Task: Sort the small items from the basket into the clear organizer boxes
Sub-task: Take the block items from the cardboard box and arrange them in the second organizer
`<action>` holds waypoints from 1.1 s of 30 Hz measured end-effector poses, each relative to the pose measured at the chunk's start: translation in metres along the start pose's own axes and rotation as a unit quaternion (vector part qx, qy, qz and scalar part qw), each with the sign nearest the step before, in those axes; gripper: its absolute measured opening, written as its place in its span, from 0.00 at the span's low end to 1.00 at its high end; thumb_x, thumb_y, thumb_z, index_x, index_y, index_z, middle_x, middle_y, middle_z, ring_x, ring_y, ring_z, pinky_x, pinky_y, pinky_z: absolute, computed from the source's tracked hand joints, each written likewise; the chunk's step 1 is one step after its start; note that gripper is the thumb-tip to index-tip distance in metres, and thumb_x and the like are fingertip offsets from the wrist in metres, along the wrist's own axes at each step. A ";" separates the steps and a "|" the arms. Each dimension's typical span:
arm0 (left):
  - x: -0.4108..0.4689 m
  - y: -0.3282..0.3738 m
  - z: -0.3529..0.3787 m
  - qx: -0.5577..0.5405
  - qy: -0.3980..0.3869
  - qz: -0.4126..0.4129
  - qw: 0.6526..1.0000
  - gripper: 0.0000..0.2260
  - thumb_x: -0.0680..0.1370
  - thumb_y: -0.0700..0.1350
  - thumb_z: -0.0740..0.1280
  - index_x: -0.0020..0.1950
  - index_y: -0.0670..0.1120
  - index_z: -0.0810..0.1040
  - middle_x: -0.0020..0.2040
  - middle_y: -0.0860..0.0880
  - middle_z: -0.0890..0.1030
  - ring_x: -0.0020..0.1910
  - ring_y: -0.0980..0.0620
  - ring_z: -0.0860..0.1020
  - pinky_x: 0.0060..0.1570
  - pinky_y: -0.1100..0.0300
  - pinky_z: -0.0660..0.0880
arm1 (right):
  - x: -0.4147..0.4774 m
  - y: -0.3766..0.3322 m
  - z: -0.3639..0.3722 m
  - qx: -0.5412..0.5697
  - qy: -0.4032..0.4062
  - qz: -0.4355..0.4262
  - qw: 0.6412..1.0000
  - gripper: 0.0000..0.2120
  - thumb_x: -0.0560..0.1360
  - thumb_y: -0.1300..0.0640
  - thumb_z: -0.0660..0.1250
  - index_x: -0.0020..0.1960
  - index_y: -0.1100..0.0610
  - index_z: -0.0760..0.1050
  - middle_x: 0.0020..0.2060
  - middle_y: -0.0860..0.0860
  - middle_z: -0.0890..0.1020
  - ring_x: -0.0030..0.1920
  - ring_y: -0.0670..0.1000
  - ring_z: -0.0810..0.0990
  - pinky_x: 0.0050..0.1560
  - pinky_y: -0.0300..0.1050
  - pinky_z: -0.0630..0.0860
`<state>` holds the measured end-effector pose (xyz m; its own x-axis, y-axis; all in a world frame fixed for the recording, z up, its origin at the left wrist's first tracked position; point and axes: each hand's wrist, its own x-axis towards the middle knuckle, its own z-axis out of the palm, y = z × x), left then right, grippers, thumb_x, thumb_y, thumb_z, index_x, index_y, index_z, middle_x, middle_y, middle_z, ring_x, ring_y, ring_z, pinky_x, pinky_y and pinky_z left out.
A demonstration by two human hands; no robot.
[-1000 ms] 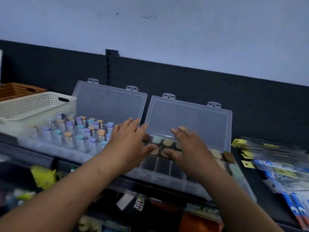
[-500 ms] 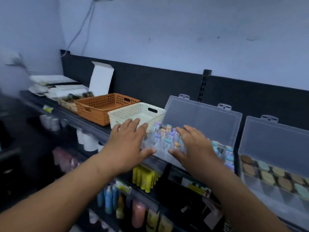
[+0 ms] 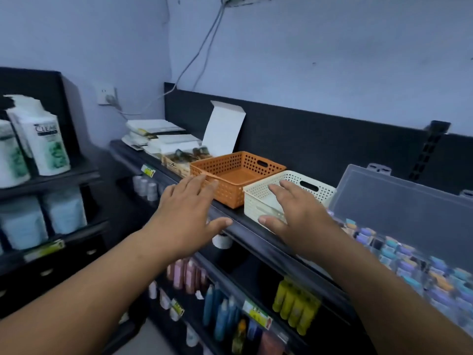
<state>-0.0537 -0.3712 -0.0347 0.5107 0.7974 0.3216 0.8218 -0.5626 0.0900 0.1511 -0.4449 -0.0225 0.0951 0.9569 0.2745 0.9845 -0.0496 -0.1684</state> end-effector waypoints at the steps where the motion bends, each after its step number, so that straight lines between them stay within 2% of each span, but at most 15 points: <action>1: 0.005 -0.007 0.001 0.003 0.001 -0.004 1.000 0.38 0.74 0.70 0.52 0.78 0.53 0.46 0.79 0.49 0.48 0.77 0.49 0.46 0.75 0.48 0.48 | 0.011 -0.003 0.001 0.006 -0.005 -0.004 1.000 0.34 0.77 0.39 0.60 0.78 0.49 0.53 0.78 0.49 0.53 0.77 0.50 0.50 0.76 0.47 0.49; 9: 0.086 -0.075 0.007 -0.001 0.017 -0.054 0.998 0.37 0.75 0.68 0.56 0.78 0.53 0.48 0.79 0.50 0.50 0.77 0.49 0.50 0.75 0.49 0.51 | 0.132 -0.020 0.019 0.024 -0.030 -0.057 0.998 0.35 0.78 0.39 0.58 0.79 0.49 0.50 0.78 0.47 0.51 0.77 0.49 0.50 0.76 0.49 0.51; 16: 0.164 -0.128 0.019 -0.023 0.027 -0.095 0.995 0.36 0.76 0.63 0.59 0.78 0.50 0.49 0.79 0.48 0.51 0.76 0.48 0.54 0.74 0.50 0.56 | 0.237 -0.018 0.032 0.009 -0.049 -0.087 0.995 0.34 0.78 0.39 0.60 0.78 0.49 0.52 0.78 0.48 0.54 0.76 0.53 0.57 0.72 0.50 0.60; 20: 0.200 -0.159 0.035 -0.050 0.004 -0.109 0.993 0.36 0.77 0.62 0.61 0.78 0.50 0.50 0.78 0.48 0.52 0.76 0.47 0.55 0.73 0.51 0.57 | 0.283 -0.025 0.047 0.016 -0.073 -0.080 0.994 0.34 0.77 0.39 0.61 0.78 0.49 0.53 0.77 0.48 0.56 0.75 0.52 0.59 0.71 0.50 0.61; 26: 0.265 -0.210 0.059 -0.058 -0.016 -0.081 0.995 0.35 0.76 0.61 0.63 0.78 0.50 0.53 0.78 0.47 0.54 0.76 0.47 0.57 0.72 0.51 0.59 | 0.343 -0.044 0.074 0.020 -0.109 -0.067 0.992 0.33 0.77 0.41 0.62 0.77 0.49 0.54 0.76 0.48 0.60 0.72 0.53 0.64 0.70 0.50 0.65; 30: 0.311 -0.247 0.079 -0.062 -0.058 -0.041 0.995 0.32 0.76 0.59 0.65 0.76 0.50 0.58 0.75 0.48 0.60 0.72 0.48 0.62 0.68 0.54 0.63 | 0.384 -0.061 0.098 0.001 -0.131 -0.034 0.991 0.30 0.77 0.41 0.63 0.75 0.50 0.60 0.73 0.50 0.63 0.69 0.54 0.68 0.66 0.51 0.68; 33: 0.343 -0.271 0.092 -0.064 -0.092 -0.013 0.994 0.30 0.75 0.58 0.66 0.73 0.50 0.62 0.72 0.49 0.65 0.70 0.49 0.65 0.65 0.55 0.66 | 0.417 -0.073 0.117 -0.016 -0.145 -0.009 0.989 0.31 0.77 0.41 0.64 0.75 0.51 0.60 0.72 0.51 0.65 0.68 0.54 0.68 0.65 0.51 0.69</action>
<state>-0.0778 0.0751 -0.0359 0.5372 0.8315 0.1417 0.8022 -0.5556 0.2187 0.1013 -0.0082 -0.0067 0.0364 0.9993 -0.0066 0.9901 -0.0370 -0.1352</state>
